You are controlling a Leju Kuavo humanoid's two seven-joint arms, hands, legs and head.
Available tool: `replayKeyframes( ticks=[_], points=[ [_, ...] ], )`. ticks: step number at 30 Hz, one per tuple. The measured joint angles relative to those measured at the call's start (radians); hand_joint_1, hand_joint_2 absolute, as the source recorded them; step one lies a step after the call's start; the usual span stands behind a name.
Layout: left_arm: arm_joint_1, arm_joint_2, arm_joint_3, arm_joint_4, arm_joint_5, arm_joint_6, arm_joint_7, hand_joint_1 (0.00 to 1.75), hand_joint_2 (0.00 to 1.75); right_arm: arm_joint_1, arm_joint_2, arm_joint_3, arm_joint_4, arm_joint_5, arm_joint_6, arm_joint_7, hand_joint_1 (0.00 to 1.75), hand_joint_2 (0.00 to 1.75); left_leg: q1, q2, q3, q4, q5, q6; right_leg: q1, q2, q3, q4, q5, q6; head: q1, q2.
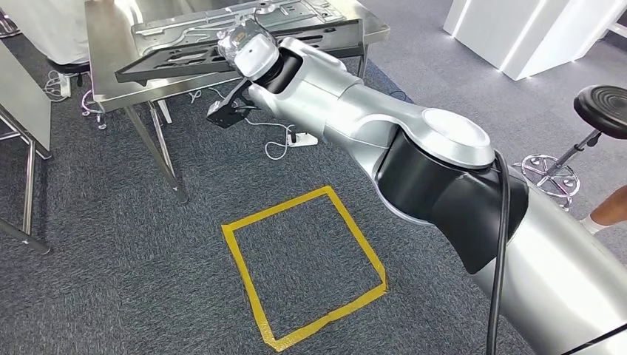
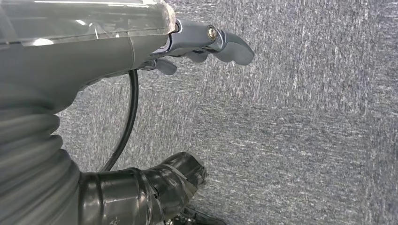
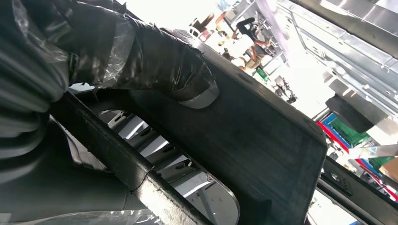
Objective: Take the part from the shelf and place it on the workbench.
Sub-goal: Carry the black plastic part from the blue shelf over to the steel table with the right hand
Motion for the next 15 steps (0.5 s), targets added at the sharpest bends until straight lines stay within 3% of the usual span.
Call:
replayKeyframes(
  ticks=[5,8,10,12,14,15],
  points=[
    [0.002,0.001,0.000,0.000,0.008,0.003,0.009,0.00,1.75,0.002,0.009,-0.004,0.003,0.010,-0.001,-0.001,1.75,1.75,-0.001,0.000,-0.001,0.002,-0.001,0.001,-0.004,0.000,0.000,-0.001,0.001,0.001,0.000,0.000],
    [0.004,0.009,0.000,0.000,0.019,0.003,0.014,0.00,1.75,0.009,0.034,-0.009,0.008,0.016,-0.001,0.017,1.75,1.75,-0.005,0.002,0.000,0.000,-0.001,0.015,-0.007,0.004,0.002,-0.009,0.005,0.014,0.000,0.000],
    [0.003,0.015,0.001,0.000,0.025,0.002,0.020,0.00,1.75,0.016,0.055,-0.014,0.011,0.021,-0.003,0.032,1.75,1.75,0.003,0.008,0.017,-0.027,0.011,0.023,-0.003,0.003,0.002,-0.007,0.002,0.021,0.000,0.000],
    [0.001,0.019,0.002,0.000,0.029,0.001,0.026,0.00,1.75,0.021,0.074,-0.021,0.014,0.027,-0.006,0.043,1.75,1.75,0.012,0.015,0.035,-0.055,0.022,0.027,-0.005,-0.009,-0.025,0.054,-0.035,0.027,0.000,0.000],
    [0.001,0.021,0.002,0.000,0.029,0.000,0.030,0.00,1.75,0.028,0.087,-0.026,0.017,0.032,-0.009,0.046,1.75,1.75,0.014,0.018,0.040,-0.059,0.023,0.027,-0.016,-0.019,-0.084,0.178,-0.092,0.036,0.000,0.000],
    [0.001,0.022,0.002,0.000,0.029,0.000,0.032,0.00,1.75,0.034,0.090,-0.028,0.019,0.035,-0.010,0.046,1.75,1.75,0.017,0.018,0.041,-0.057,0.021,0.024,-0.023,-0.022,-0.109,0.227,-0.106,0.042,0.000,0.000]
  ],
)
